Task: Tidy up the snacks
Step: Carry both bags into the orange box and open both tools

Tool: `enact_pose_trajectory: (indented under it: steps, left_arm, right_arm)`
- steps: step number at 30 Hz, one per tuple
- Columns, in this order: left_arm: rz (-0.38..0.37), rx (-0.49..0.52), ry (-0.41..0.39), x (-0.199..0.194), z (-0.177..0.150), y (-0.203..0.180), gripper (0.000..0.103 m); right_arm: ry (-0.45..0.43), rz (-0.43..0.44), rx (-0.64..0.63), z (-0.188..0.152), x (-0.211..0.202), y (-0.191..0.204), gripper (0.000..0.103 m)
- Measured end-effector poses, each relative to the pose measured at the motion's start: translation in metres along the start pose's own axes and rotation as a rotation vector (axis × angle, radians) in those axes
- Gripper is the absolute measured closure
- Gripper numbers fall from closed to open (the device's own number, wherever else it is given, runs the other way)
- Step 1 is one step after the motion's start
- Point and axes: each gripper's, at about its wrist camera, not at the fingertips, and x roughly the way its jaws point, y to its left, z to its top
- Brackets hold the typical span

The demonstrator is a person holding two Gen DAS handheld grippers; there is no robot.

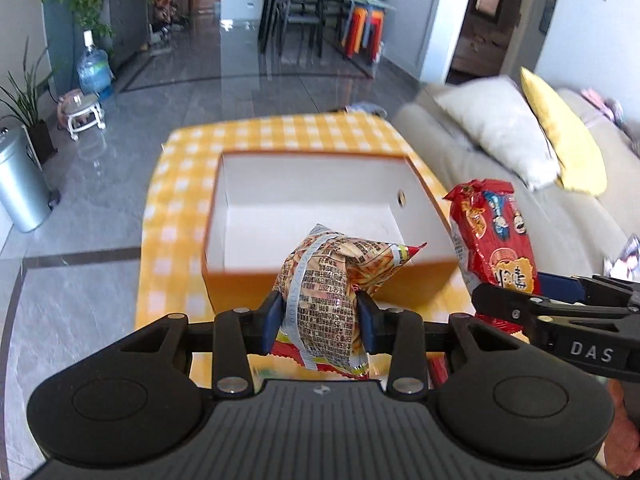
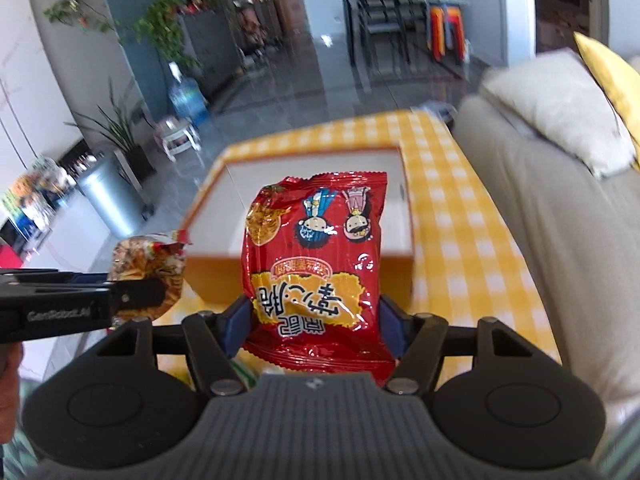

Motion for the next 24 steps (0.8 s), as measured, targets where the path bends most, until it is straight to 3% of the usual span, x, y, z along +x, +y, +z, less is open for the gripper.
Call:
enact_pose_trajectory:
  steps: [5,10,15,24]
  left_arm:
    - [0.008,-0.019,-0.022,0.019,0.032,0.008,0.059]
    - [0.024,-0.025,0.003,0.047,0.051,0.016,0.059]
    - [0.061,-0.007,0.079,0.085,0.059,0.022,0.059]
    - [0.138,0.049,0.285,0.152,0.055,0.029,0.059]
  right_arm:
    - [-0.074,0.004,-0.044,0.041,0.015,0.008,0.039]
    - [-0.056,0.013,-0.047,0.074,0.050,0.005,0.039]
    - [0.019,0.006,-0.039,0.092,0.096,-0.005,0.039]
    - [0.203,-0.002,-0.076,0.092,0.186,-0.009,0.039]
